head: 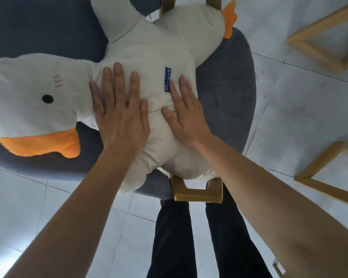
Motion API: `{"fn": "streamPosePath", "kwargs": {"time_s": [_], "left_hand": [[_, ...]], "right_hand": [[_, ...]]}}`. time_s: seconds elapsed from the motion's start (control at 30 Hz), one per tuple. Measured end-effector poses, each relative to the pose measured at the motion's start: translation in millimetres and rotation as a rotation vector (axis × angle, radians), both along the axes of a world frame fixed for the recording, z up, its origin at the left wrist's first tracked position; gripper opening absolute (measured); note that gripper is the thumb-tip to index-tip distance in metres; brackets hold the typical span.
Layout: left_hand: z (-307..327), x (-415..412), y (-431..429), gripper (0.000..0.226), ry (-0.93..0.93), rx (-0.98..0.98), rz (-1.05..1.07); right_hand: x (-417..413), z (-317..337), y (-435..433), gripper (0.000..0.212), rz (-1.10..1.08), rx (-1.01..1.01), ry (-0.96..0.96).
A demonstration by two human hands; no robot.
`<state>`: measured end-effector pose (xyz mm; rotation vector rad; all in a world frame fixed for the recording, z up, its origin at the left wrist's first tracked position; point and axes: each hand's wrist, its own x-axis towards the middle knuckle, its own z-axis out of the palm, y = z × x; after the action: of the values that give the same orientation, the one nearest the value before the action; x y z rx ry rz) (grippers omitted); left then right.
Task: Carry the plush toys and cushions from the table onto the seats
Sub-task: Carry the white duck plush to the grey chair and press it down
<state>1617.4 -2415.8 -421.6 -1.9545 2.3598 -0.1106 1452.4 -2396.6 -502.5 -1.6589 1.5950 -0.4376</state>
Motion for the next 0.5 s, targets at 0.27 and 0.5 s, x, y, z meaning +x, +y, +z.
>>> {"fn": "streamPosePath", "kwargs": {"time_s": [0.27, 0.5], "left_hand": [[-4, -6, -1, 0.06, 0.012, 0.016, 0.012], [4, -13, -5, 0.061, 0.001, 0.063, 0.01]], "right_hand": [[-15, 20, -36, 0.061, -0.357, -0.16, -0.024], [7, -13, -105, 0.068, 0.06, 0.061, 0.078]]}}
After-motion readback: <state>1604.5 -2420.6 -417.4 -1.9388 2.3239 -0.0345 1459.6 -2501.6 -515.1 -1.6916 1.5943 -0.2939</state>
